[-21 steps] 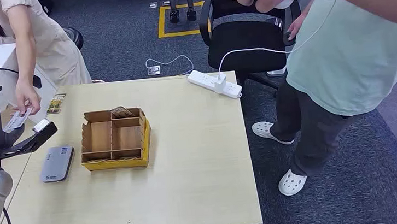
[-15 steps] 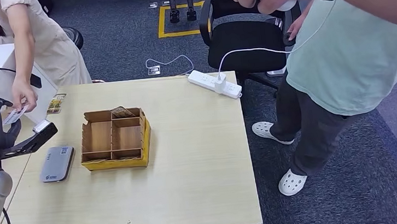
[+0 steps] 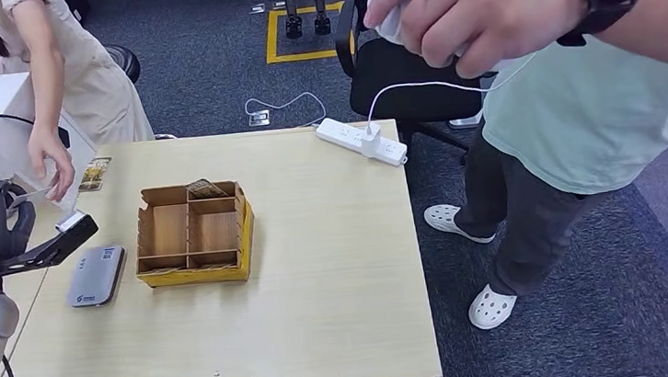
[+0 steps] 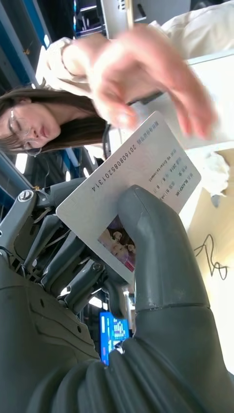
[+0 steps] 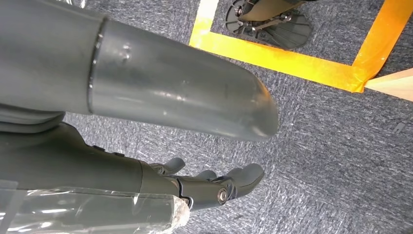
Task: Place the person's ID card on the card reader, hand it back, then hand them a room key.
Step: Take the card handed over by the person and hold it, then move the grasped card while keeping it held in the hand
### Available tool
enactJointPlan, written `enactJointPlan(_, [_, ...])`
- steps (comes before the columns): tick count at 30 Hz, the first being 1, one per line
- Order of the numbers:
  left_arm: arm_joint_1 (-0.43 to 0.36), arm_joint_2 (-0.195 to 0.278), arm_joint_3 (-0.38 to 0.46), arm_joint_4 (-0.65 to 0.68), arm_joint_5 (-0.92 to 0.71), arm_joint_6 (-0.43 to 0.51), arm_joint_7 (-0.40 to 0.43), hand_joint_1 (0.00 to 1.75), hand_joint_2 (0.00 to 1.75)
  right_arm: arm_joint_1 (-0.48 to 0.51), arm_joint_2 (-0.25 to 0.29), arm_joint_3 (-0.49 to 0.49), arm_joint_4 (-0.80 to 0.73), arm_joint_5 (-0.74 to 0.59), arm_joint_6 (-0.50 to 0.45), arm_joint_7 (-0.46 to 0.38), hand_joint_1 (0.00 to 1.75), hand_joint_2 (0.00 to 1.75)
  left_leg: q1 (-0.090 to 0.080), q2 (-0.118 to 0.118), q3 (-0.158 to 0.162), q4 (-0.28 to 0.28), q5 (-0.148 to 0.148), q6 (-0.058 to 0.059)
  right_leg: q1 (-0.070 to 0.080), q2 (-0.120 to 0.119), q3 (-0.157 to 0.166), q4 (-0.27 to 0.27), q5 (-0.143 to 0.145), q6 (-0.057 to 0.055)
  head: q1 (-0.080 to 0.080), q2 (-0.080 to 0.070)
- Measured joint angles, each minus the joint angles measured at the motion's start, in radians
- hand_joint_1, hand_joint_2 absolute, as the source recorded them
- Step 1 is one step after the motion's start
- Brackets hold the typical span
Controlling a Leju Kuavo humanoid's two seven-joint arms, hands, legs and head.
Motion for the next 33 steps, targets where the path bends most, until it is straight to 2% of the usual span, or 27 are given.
enactJointPlan(5, [0.054, 0.007, 0.0, -0.005, -0.005, -0.016, -0.017, 1.75, 1.75, 0.001, 0.0, 0.0, 0.001, 0.001, 0.001, 0.0, 0.0, 0.0, 0.0, 0.001, 0.0, 0.0, 0.0, 0.0, 0.0, 0.001, 0.0, 0.0, 0.0, 0.0, 0.0, 0.0])
enactJointPlan(10, [0.162, 0.014, 0.0, -0.024, -0.048, -0.006, -0.027, 1.75, 1.75, 0.003, 0.0, -0.002, 0.001, 0.004, 0.001, 0.0, 0.0, 0.0, 0.0, 0.001, 0.0, 0.0, 0.0, 0.0, 0.0, 0.001, 0.0, 0.0, 0.0, 0.0, 0.0, 0.0])
enactJointPlan(14, [0.256, 0.004, 0.0, -0.034, -0.102, 0.036, -0.012, 1.75, 1.75, 0.006, 0.0, -0.006, 0.001, 0.009, 0.001, 0.0, 0.0, 0.0, 0.0, 0.001, 0.0, 0.0, -0.001, 0.0, 0.0, 0.001, 0.0, 0.0, 0.0, 0.0, 0.0, 0.0])
enactJointPlan(18, [0.317, -0.029, 0.0, -0.032, -0.189, 0.114, 0.02, 1.75, 1.75, 0.008, 0.0, -0.011, 0.001, 0.01, -0.002, -0.003, 0.0, 0.0, 0.0, 0.0, 0.0, 0.0, -0.001, 0.0, 0.0, 0.0, 0.0, 0.0, 0.0, 0.0, 0.0, 0.0])
enactJointPlan(24, [0.339, -0.079, 0.0, 0.025, -0.311, 0.193, 0.063, 1.75, 1.75, 0.007, 0.0, -0.018, 0.001, 0.009, -0.013, -0.015, 0.0, 0.0, 0.0, 0.0, 0.0, 0.0, 0.0, 0.0, 0.0, 0.0, 0.0, 0.0, 0.0, 0.0, 0.0, 0.0])
enactJointPlan(33, [0.331, -0.133, 0.0, 0.11, -0.348, 0.224, 0.074, 1.75, 1.75, 0.004, -0.001, -0.028, 0.001, 0.01, -0.017, -0.021, 0.0, 0.0, 0.0, -0.002, 0.0, 0.0, 0.0, 0.0, 0.0, -0.002, 0.0, 0.0, 0.0, 0.0, 0.0, 0.0])
